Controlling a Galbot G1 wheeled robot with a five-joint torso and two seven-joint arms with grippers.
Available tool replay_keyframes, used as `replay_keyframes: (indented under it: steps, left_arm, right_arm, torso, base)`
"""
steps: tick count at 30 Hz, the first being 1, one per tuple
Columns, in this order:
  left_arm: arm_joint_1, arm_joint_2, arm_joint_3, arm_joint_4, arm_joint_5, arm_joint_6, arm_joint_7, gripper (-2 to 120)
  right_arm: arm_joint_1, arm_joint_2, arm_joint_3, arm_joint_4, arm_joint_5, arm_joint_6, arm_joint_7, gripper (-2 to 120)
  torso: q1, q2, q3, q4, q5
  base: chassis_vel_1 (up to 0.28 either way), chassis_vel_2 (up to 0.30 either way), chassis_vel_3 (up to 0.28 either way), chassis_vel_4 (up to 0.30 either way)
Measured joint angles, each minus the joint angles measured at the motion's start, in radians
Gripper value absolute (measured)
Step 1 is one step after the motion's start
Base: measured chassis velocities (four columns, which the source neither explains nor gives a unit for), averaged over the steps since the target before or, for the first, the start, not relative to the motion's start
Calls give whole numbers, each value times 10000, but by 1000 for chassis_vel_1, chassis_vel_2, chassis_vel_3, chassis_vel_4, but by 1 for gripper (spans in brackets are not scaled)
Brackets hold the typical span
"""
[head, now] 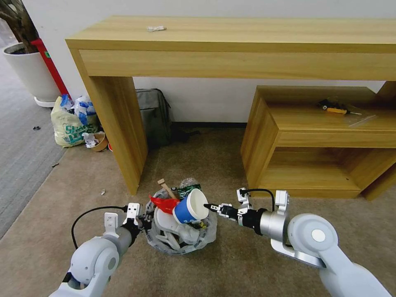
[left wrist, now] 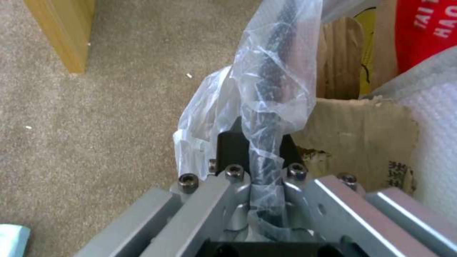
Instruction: Pick up the trash bin and place the garbage on the floor into it.
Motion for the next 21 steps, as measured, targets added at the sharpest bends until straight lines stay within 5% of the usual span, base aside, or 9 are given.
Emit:
replay_keyframes:
  steps: [21]
  left_arm:
    - [231,-85,-184,-171,78,0,-64,0]
  right_arm:
    - [-15,-43,403,769,-1518,14,-201,89]
  torso:
    - [0,0,0,0,1]
  base:
    - [0,0,0,0]
